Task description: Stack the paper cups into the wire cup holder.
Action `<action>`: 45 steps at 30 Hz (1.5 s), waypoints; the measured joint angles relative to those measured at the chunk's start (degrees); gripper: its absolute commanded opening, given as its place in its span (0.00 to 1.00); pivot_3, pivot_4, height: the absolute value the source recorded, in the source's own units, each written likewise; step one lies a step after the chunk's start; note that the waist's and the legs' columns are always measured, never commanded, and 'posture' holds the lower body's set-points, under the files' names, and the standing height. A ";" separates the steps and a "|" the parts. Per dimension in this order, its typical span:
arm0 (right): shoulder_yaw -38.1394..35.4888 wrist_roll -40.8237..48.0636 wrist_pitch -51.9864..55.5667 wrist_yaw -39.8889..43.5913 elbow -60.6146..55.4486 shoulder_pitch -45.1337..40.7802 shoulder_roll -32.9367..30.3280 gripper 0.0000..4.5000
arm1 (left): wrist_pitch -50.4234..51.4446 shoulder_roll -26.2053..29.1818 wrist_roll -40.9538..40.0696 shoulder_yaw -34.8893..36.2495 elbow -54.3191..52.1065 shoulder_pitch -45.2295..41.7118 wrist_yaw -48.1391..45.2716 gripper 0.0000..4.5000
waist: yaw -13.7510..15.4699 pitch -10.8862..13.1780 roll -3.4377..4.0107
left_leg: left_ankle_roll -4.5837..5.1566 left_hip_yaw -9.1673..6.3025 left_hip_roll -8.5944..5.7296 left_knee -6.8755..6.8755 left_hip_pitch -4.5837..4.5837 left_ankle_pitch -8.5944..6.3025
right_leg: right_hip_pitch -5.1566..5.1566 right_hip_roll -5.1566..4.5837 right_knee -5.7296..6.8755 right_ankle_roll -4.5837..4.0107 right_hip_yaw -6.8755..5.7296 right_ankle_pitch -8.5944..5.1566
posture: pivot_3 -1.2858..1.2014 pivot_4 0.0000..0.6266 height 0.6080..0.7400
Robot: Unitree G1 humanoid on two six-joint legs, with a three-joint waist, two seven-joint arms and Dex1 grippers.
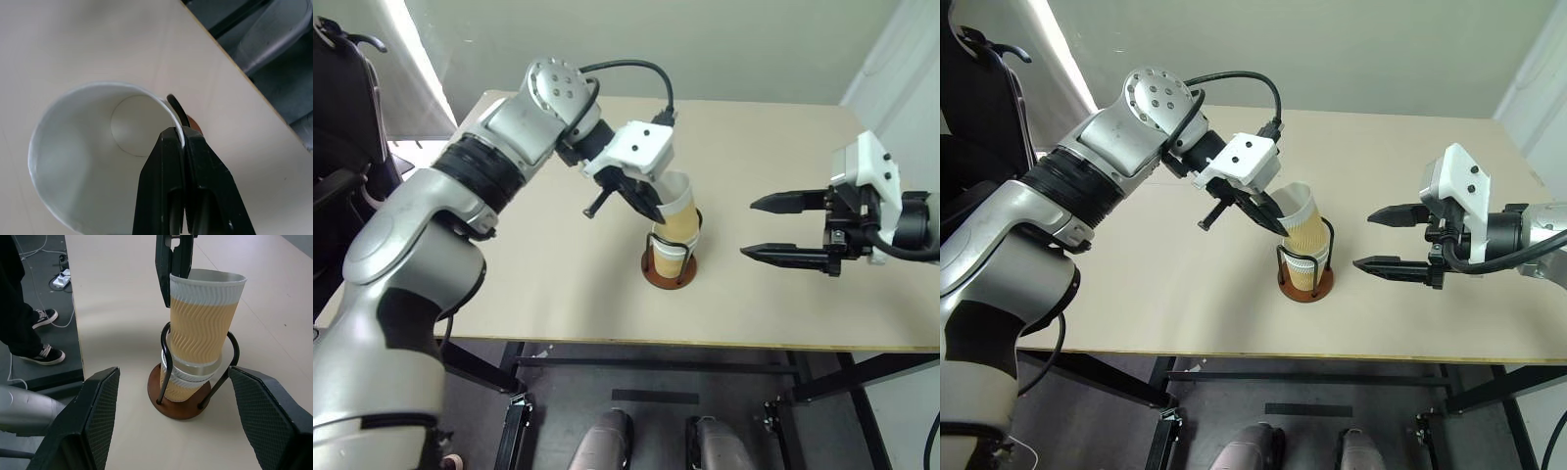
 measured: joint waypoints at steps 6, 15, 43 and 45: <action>0.00 0.01 0.02 -0.05 0.00 -0.01 0.00 0.80 | -2.65 -1.11 2.89 0.14 1.88 0.09 0.00 0.01 | 0.02 0.00 0.00 | 0.01 0.00 -0.02 0.01 -0.01 0.00 | 0.01 0.00 0.00 0.00 -0.01 0.00 | 0.52 0.24 1.00; -0.20 0.04 0.24 -0.13 -0.15 0.41 -0.04 0.80 | -3.40 -5.27 5.44 4.01 5.00 0.44 0.00 0.05 | 0.11 0.01 -0.01 | 0.02 0.03 -0.05 0.01 -0.03 0.01 | 0.01 0.00 -0.01 0.03 -0.02 0.02 | 0.52 0.24 1.00; -0.27 -0.15 -0.44 0.50 0.56 -0.02 -0.12 0.80 | 2.76 -6.63 6.07 15.79 7.49 1.30 -0.02 0.99 | 0.03 0.00 -0.01 | 0.02 0.07 0.01 -0.03 0.03 0.01 | 0.00 0.01 -0.01 0.05 0.02 0.01 | 0.52 0.24 1.00; -0.19 -0.46 -0.84 1.11 1.32 0.05 -0.09 0.80 | 6.05 -5.03 5.41 18.58 7.26 3.00 -0.02 0.99 | -0.16 0.00 0.01 | 0.01 0.13 0.00 -0.05 0.07 0.01 | 0.00 0.06 0.01 0.04 0.02 0.00 | 0.52 0.24 1.00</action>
